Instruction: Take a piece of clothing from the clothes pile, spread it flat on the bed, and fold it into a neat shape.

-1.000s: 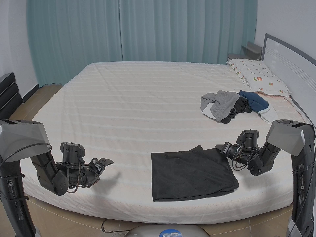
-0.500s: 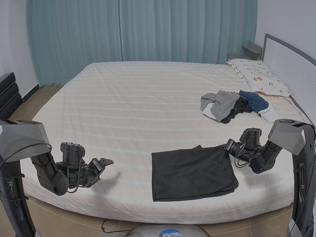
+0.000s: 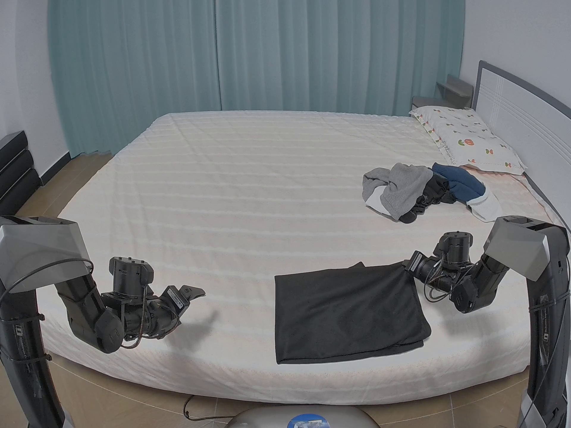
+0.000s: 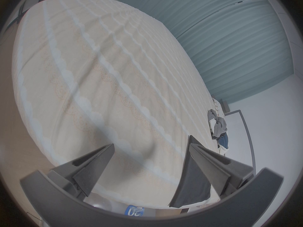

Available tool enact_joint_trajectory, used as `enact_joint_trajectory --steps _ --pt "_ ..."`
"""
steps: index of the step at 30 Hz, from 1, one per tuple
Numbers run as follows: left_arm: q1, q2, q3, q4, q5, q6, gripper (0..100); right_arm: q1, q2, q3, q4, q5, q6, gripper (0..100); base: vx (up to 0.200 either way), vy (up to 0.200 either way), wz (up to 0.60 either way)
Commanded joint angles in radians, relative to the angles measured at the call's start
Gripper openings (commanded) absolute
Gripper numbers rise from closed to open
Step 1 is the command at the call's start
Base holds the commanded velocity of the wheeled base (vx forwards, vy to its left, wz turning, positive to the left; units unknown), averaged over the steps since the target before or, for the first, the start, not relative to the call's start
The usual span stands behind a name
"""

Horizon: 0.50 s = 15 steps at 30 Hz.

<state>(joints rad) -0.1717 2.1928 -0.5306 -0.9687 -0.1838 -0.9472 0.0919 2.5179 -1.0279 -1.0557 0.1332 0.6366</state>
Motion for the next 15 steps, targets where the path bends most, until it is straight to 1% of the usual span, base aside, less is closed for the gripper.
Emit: enact_joint_trajectory --steps 1,4,5,10,15 --pt "0.0 0.001 0.0 0.001 0.0 -0.001 100 -0.001 0.01 -0.004 0.002 0.0 0.0 0 0.0 0.0 0.0" --pt "0.0 0.001 0.0 -0.001 0.0 -0.001 100 -0.001 0.015 -0.006 0.0 0.0 0.0 0 0.0 0.0 0.0" --pt "0.0 0.001 0.0 -0.001 0.0 -0.001 100 -0.001 0.016 -0.006 -0.006 0.0 0.0 100 0.0 0.0 0.0" --pt "0.0 0.001 0.0 0.001 -0.002 -0.001 100 -0.014 0.006 -0.004 -0.012 0.005 0.006 100 0.0 0.0 0.0" --pt "0.0 -0.001 -0.003 0.001 -0.002 -0.005 100 -0.031 -0.021 0.003 -0.01 0.008 0.048 100 0.0 0.0 0.0"
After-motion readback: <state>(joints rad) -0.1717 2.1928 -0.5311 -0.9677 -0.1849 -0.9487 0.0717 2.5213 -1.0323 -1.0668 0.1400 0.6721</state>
